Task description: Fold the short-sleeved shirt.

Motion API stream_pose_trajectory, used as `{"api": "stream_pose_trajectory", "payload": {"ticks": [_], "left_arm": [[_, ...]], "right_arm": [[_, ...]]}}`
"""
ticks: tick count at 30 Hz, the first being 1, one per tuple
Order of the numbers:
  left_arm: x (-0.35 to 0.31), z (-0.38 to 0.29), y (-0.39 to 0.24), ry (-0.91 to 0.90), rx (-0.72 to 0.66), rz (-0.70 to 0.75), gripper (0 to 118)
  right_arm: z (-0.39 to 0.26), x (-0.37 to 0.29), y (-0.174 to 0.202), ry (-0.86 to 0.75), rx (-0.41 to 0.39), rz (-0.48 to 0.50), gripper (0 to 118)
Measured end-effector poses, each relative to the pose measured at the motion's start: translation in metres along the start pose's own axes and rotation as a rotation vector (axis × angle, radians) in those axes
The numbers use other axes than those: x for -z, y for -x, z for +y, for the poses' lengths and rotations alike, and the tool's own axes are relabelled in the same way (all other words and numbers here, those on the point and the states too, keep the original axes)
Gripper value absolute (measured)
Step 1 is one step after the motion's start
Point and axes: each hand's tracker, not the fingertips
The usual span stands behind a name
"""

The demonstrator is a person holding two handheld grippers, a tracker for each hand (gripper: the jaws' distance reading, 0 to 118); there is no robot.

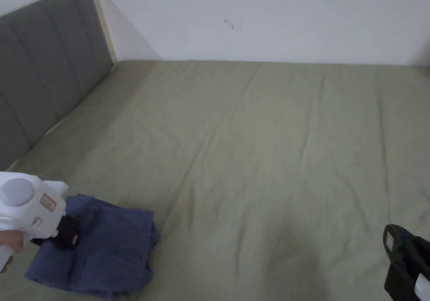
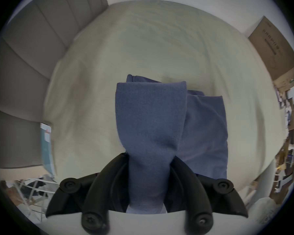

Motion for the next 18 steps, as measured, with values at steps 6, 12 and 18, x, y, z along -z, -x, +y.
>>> {"api": "stream_pose_trajectory", "payload": {"ticks": [6,12,18], "left_arm": [[0.004,0.005,0.015,-0.049,0.080,0.191,23],[0.001,0.001,0.028,-0.132,-0.099,0.280,57],[-0.029,-0.014,0.011,-0.257,-0.164,0.050,116]], "right_arm": [[-0.003,0.005,0.004,0.045,-0.027,0.019,0],[-0.006,0.006,0.006,0.081,-0.062,0.050,0],[-0.007,0.006,0.003,0.089,-0.043,0.056,0]]}}
